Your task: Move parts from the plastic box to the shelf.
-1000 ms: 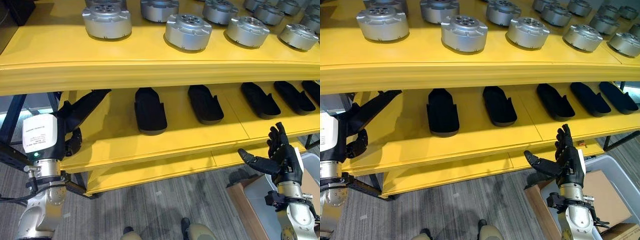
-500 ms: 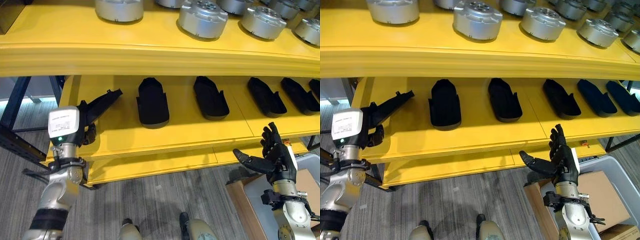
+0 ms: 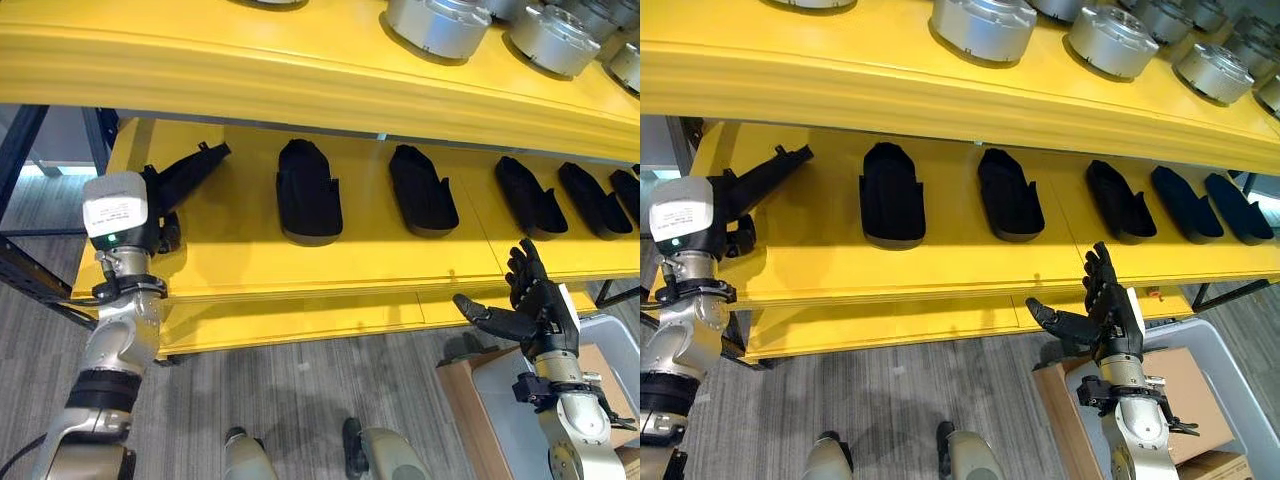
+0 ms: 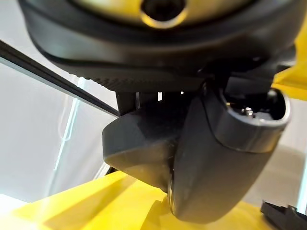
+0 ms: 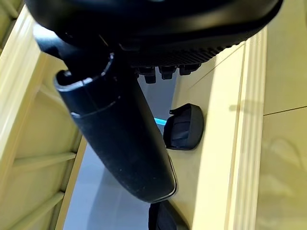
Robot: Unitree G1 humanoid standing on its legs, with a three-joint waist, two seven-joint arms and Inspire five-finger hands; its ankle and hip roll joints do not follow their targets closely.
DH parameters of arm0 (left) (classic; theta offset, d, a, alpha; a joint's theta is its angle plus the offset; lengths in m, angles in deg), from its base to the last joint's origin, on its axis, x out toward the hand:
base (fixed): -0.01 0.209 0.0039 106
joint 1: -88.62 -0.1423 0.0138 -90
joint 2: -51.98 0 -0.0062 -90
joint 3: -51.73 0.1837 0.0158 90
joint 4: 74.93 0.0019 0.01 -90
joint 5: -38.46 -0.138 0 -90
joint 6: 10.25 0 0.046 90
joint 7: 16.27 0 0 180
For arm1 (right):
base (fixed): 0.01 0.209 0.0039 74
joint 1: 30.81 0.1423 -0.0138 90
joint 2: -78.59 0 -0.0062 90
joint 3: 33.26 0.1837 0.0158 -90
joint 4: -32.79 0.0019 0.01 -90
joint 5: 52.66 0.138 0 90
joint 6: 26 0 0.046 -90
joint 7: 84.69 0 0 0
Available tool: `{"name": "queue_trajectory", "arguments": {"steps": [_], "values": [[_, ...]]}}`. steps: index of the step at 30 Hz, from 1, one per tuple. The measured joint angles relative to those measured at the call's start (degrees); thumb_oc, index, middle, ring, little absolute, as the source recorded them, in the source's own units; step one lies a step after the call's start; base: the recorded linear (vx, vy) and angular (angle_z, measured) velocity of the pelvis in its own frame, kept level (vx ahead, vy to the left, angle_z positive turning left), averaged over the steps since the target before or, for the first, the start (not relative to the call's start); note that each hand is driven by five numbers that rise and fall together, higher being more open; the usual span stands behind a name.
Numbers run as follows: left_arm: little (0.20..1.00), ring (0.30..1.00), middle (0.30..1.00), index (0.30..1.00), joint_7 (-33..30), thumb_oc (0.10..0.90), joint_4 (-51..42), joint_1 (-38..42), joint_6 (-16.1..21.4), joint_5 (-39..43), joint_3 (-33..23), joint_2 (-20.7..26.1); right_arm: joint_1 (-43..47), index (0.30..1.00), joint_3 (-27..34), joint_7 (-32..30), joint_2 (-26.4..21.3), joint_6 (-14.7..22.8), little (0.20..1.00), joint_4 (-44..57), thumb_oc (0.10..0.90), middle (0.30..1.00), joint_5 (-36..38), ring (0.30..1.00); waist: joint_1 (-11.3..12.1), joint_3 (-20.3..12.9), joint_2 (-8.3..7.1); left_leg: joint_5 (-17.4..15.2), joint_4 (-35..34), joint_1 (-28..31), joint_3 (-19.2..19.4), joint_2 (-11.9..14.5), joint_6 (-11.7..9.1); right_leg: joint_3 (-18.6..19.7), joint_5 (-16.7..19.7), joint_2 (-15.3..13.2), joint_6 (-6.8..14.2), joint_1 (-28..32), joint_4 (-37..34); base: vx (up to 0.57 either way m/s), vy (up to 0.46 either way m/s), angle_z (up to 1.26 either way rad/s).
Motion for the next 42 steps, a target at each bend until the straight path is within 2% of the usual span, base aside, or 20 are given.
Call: {"name": "queue_trajectory", "arguments": {"steps": [7,19,29,34,42], "values": [[0.300,0.300,0.300,0.300,-0.07,0.400,0.07,-0.01,-0.60,1.10,-0.58,0.09,0.28,1.000,0.00,0.47,-0.10,-0.05,1.000,0.00,0.900,1.000,0.01,1.000,0.30,0.15,-0.45,-0.33,0.01,-0.74,-0.24,0.00,0.31,-0.22,-0.51,0.02,-0.03,-0.53,0.55,0.00,-0.002,0.00],[0.300,0.300,0.300,0.300,-0.14,0.400,2.84,0.41,-4.15,4.74,-1.47,-0.23,0.89,1.000,-0.07,0.51,-0.09,-0.62,1.000,0.01,0.900,1.000,0.01,1.000,-0.53,0.74,-1.06,-0.21,0.81,-2.12,-1.32,0.01,-0.10,-1.06,-0.77,0.18,-0.08,-1.38,0.87,0.00,-0.006,0.03],[0.300,0.300,0.300,0.300,-1.10,0.400,4.39,1.98,-4.22,7.83,-1.97,-0.25,0.86,1.000,-0.08,0.48,-0.07,-0.68,1.000,0.01,0.900,1.000,0.02,1.000,-0.57,1.13,-0.92,-0.25,1.00,-3.10,-1.59,-0.04,-0.10,-1.26,-1.45,0.04,-0.27,-2.64,2.01,0.00,0.000,0.00],[0.300,0.300,0.300,0.300,-1.40,0.400,6.41,5.48,-4.27,9.92,-1.91,-0.25,0.99,1.000,-0.15,0.42,-0.07,-0.69,1.000,0.02,0.900,1.000,0.03,1.000,-0.75,1.17,-0.92,-0.19,1.38,-4.44,-1.64,0.02,-0.18,-1.29,-1.66,0.05,-0.35,-4.12,2.72,0.00,0.000,0.00],[0.300,0.300,0.300,0.300,-1.51,0.400,6.71,6.38,-4.29,9.94,-1.87,-0.24,1.03,1.000,-0.15,0.41,-0.07,-0.69,1.000,0.02,0.900,1.000,0.03,1.000,-0.86,1.54,-1.09,-0.51,2.00,-4.90,-1.62,0.23,-0.14,-1.33,-1.73,0.17,-0.34,-4.31,2.78,0.00,0.000,0.00]]}}
